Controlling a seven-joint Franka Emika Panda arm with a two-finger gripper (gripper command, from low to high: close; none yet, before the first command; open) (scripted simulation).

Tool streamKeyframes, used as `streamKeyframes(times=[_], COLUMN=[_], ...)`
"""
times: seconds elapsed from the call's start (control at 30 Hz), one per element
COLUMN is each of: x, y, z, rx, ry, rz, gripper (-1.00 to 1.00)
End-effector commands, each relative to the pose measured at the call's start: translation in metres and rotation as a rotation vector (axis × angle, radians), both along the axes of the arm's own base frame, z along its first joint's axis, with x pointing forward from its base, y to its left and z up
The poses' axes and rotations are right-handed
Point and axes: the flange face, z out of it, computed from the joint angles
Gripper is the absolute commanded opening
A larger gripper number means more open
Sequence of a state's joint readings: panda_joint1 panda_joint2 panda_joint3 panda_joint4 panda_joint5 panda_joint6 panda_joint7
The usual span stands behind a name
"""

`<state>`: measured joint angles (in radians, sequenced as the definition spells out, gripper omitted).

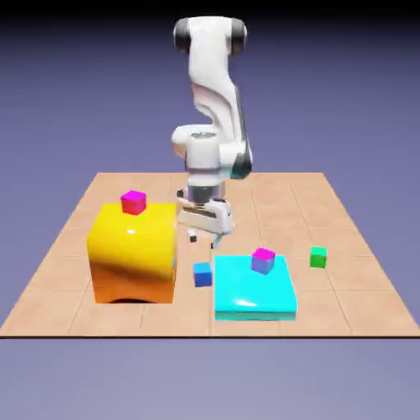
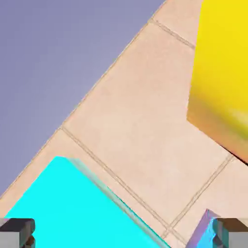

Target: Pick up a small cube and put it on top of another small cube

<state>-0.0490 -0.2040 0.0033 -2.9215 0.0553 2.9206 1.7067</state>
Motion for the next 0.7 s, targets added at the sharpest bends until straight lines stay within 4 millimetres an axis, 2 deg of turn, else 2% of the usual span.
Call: streamKeyframes(times=[0.0,0.23,0.27,0.57,0.6,0.63,0.67], x=[-0.004,-0.035,-0.035,-0.035,-0.035,-0.035,-0.035], y=[-0.001,-0.006,-0.006,-0.005,-0.005,-0.005,-0.005], z=[-0.008,-0.060,-0.060,-0.130,-0.130,-0.130,-0.130], rx=[0.011,0.055,0.055,0.055,0.055,0.055,0.055], ry=[0.027,0.209,0.209,0.209,0.209,0.209,0.209], rz=[-0.048,-0.375,-0.375,-0.375,-0.375,-0.375,-0.375], gripper=[0.00,0.00,0.00,0.00,0.00,-1.00,-1.00])
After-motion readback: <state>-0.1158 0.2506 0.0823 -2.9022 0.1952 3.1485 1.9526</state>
